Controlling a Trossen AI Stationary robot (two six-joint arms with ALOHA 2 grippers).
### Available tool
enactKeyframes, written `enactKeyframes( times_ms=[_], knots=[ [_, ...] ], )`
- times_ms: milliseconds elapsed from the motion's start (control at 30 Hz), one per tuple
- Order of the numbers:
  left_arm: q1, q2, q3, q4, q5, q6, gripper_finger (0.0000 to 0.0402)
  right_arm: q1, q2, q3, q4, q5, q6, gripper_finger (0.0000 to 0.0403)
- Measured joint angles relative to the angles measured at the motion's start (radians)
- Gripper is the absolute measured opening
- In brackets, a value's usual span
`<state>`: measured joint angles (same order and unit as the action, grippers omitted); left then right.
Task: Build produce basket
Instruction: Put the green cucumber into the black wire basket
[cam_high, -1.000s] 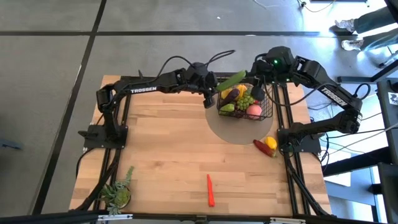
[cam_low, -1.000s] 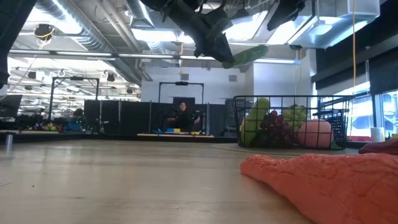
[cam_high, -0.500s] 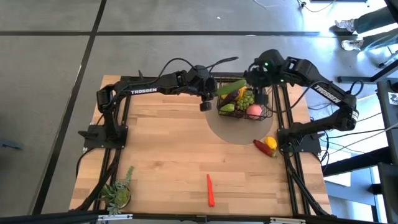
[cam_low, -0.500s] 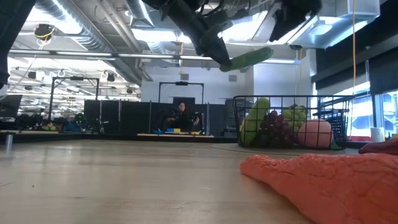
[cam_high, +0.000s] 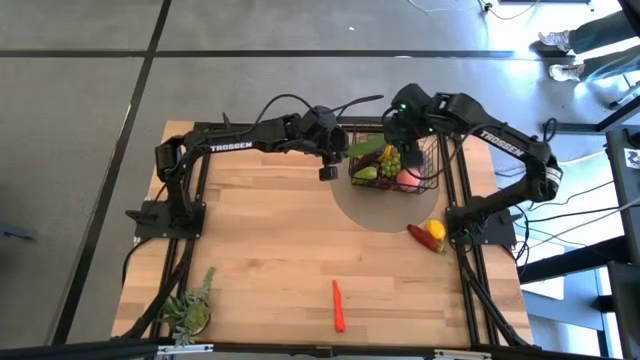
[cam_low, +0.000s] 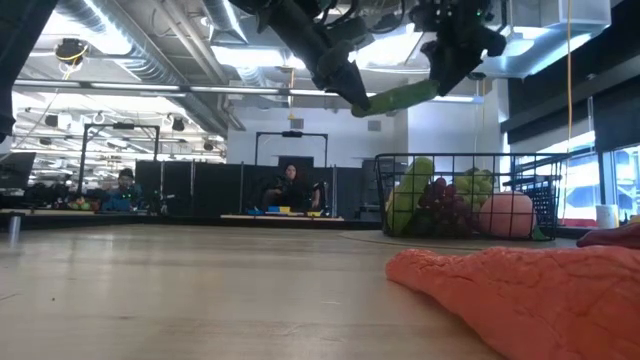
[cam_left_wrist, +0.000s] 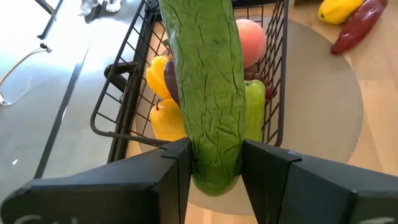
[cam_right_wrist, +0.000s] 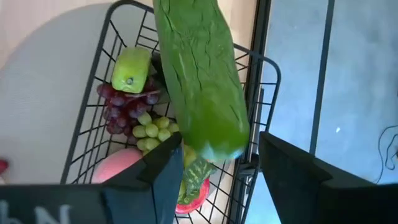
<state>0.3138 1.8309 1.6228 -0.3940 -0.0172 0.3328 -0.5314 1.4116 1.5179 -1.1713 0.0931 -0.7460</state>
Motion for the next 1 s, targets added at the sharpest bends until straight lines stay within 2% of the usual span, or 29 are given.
enactKeyframes(
  times_ms=[200,700,1000],
  knots=[
    [0.000,-0.001,0.000,-0.005,0.001,-0.006,0.0098,0.000,0.024,0.000,0.000,0.000,0.000,0.0200],
    [0.000,-0.001,0.001,-0.024,-0.018,-0.008,0.0098,0.026,0.025,0.000,0.069,-0.136,0.000,0.0200],
    [0.000,-0.001,0.001,-0.024,-0.025,-0.009,0.0098,0.026,0.030,0.000,0.071,-0.133,0.003,0.0200]
  ],
)
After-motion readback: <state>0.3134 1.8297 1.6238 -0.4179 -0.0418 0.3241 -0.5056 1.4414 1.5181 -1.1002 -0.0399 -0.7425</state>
